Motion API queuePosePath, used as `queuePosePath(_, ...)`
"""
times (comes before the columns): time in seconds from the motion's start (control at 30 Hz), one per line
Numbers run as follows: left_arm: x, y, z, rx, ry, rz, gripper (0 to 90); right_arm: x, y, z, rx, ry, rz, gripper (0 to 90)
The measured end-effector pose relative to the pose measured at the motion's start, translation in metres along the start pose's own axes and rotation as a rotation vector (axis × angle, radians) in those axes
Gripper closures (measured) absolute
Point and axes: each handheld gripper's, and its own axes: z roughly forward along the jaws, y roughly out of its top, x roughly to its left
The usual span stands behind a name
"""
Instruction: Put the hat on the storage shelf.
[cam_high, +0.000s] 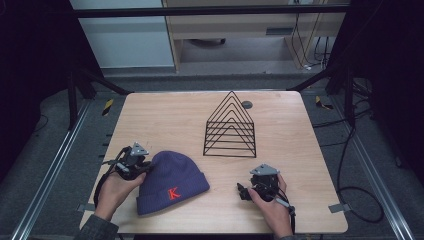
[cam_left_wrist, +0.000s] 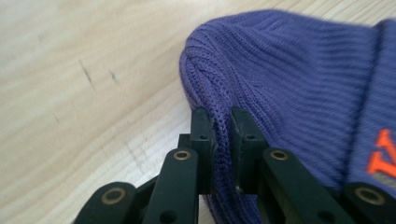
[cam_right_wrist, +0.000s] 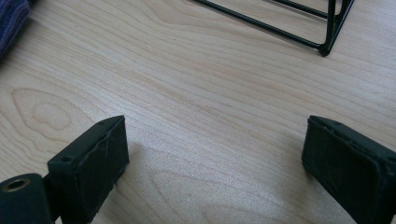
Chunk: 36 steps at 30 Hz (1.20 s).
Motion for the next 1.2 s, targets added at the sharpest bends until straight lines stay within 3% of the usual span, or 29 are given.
queuePosePath(0.3,-0.009,0.016,-0.010,-0.034,0.010,0.057,80.9,0.000,0.000,0.000,-0.002,0.000,-0.005,7.4)
queuePosePath(0.33,-0.012,0.019,-0.009,-0.024,0.015,0.089,80.9,0.000,0.000,0.000,-0.002,0.000,-0.005,7.4)
queuePosePath(0.4,-0.013,0.022,-0.008,-0.007,0.023,0.112,80.9,0.000,0.000,0.000,-0.001,-0.001,-0.002,7.4)
queuePosePath(0.57,-0.012,0.032,-0.012,-0.033,0.005,0.112,80.9,0.000,0.000,0.000,-0.002,0.000,-0.005,7.4)
queuePosePath(0.97,-0.014,0.062,-0.050,-0.102,0.047,0.193,81.3,0.000,0.000,0.000,-0.001,0.000,-0.003,7.3)
queuePosePath(1.2,-0.014,0.077,-0.072,-0.146,0.049,0.237,81.3,0.000,0.000,0.000,-0.001,0.000,-0.003,7.4)
